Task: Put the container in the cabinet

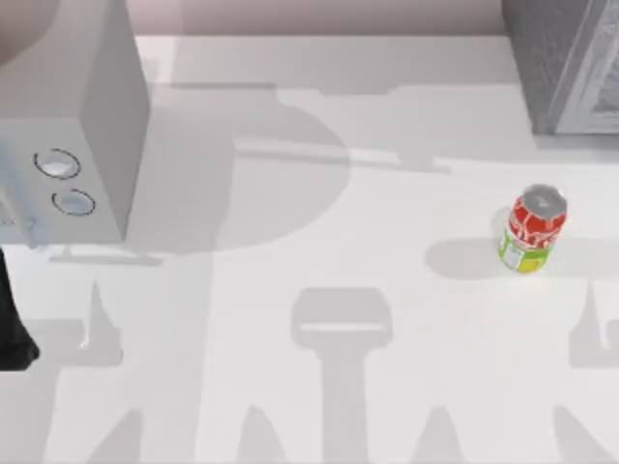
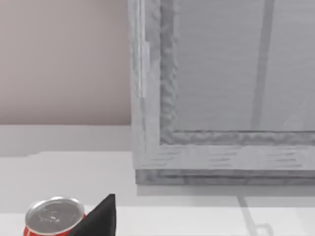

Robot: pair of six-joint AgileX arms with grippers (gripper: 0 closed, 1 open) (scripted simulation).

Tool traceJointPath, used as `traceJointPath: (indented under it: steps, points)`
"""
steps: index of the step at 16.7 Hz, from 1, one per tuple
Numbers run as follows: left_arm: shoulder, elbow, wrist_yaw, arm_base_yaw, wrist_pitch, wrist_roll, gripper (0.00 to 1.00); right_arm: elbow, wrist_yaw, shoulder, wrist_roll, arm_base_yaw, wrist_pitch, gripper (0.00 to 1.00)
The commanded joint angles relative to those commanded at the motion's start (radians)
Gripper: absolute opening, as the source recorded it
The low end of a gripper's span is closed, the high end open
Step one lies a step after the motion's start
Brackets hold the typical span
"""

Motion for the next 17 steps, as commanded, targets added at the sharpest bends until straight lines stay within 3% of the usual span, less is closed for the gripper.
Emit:
traceJointPath:
  steps: [8,17]
  points:
    - [0.0,0.0,0.0,0.0,0.0,0.0,1.0,0.049,0.031,0.114,0.013,0.042,0.142,1.0]
    - [0.0,0.0,0.0,0.0,0.0,0.0,1.0,0.102,0.176,0.708,0.045,0.186,0.565,1.0]
